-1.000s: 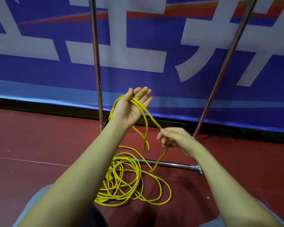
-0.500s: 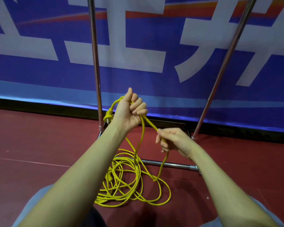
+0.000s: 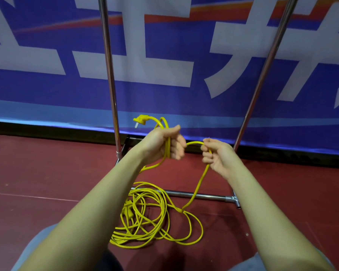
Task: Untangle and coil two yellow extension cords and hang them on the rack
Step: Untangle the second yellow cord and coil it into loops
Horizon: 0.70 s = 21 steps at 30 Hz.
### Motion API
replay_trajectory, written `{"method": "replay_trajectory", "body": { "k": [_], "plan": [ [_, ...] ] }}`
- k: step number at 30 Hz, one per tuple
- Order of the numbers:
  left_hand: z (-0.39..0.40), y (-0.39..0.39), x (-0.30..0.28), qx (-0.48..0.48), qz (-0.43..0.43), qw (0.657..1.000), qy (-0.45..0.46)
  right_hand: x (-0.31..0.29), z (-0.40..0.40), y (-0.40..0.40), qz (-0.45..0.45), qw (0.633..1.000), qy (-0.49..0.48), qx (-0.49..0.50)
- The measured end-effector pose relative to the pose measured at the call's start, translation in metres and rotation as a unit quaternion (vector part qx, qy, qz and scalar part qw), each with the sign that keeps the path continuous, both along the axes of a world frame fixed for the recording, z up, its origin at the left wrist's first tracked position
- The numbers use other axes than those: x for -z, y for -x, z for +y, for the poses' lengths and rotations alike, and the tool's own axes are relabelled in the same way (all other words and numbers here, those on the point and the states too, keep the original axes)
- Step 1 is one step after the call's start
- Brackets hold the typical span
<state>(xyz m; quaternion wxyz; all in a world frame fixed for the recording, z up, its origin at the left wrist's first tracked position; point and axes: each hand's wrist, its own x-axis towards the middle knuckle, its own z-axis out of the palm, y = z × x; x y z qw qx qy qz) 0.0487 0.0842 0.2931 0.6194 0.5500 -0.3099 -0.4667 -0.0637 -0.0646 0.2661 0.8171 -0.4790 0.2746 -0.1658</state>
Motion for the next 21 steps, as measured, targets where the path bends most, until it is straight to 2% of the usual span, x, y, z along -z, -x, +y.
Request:
{"method": "replay_trajectory", "body": {
  "k": [5,10,14,17,19,21],
  "plan": [
    [-0.009,0.013,0.016,0.049,-0.109,0.989,-0.084,-0.03,0.01,0.001,-0.051,0.986,-0.157,0.017],
    [-0.016,0.022,0.019,0.148,-0.191,0.967,-0.082,-0.045,0.007,0.004,-0.086,0.977,-0.189,0.041],
    [-0.017,0.024,0.023,0.19,-0.17,0.966,-0.046,-0.043,-0.002,0.006,-0.109,0.968,-0.212,0.077],
    [-0.018,0.024,0.02,0.188,-0.158,0.969,0.005,-0.043,-0.003,0.006,-0.112,0.975,-0.178,0.07],
    [-0.019,0.023,0.012,0.131,-0.097,0.986,0.037,-0.043,-0.005,0.008,-0.109,0.981,-0.146,0.07],
    [-0.02,0.02,0.005,0.038,0.001,0.996,0.078,-0.041,-0.006,0.011,-0.088,0.987,-0.106,0.077]
  ]
}}
